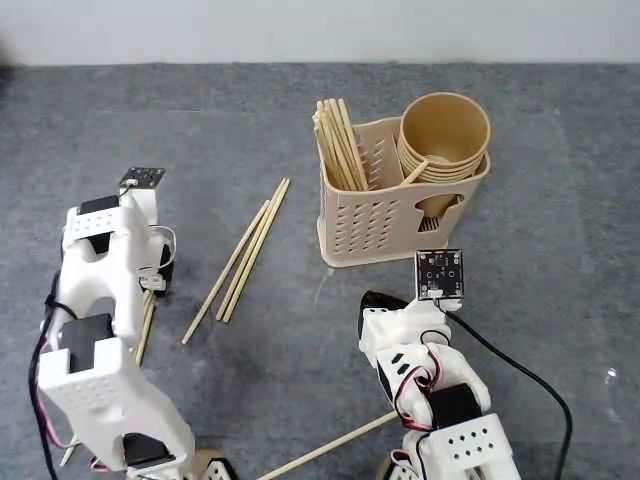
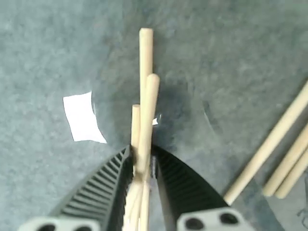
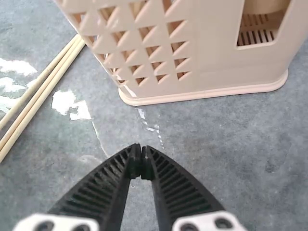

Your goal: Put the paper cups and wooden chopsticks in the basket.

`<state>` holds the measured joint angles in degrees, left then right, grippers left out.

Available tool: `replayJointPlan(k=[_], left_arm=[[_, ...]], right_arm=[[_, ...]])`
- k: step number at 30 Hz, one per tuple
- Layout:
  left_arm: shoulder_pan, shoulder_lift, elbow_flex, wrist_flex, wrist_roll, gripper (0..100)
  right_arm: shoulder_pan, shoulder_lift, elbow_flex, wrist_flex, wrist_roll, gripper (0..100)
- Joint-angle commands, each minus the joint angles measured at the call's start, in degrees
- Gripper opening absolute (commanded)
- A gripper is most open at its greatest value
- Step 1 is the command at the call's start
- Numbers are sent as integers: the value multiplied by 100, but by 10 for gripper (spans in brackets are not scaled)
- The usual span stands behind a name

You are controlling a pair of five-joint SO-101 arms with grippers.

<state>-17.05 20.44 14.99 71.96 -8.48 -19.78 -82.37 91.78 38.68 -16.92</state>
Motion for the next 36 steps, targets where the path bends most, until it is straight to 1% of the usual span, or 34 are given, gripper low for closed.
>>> replayJointPlan(k=[1, 6, 12, 17, 20, 25, 28, 31, 36], left_arm=[[369, 0, -505, 185, 70, 13], [598, -255, -1560, 897, 360, 12], [1020, -598, -2949, 1785, 501, 12], [1415, -756, -4514, 2567, 677, 12], [1670, -730, -5508, 2848, 826, 12], [2110, -712, -6791, 2840, 1275, 12], [2444, -712, -7442, 2629, 1582, 12], [2734, -712, -7934, 2198, 1820, 12], [3200, -730, -8171, 1310, 2198, 12]], right_arm=[[22, -84, -62, -31, -26, 10], [22, -84, -62, -31, -26, 10], [22, -84, -62, -31, -26, 10], [22, -84, -62, -31, -26, 10], [22, -84, -62, -31, -26, 10], [22, -84, -53, -31, -26, 10], [22, -84, -53, -31, -26, 10], [22, -84, -44, -31, -26, 10], [22, -84, -44, -31, -26, 10]])
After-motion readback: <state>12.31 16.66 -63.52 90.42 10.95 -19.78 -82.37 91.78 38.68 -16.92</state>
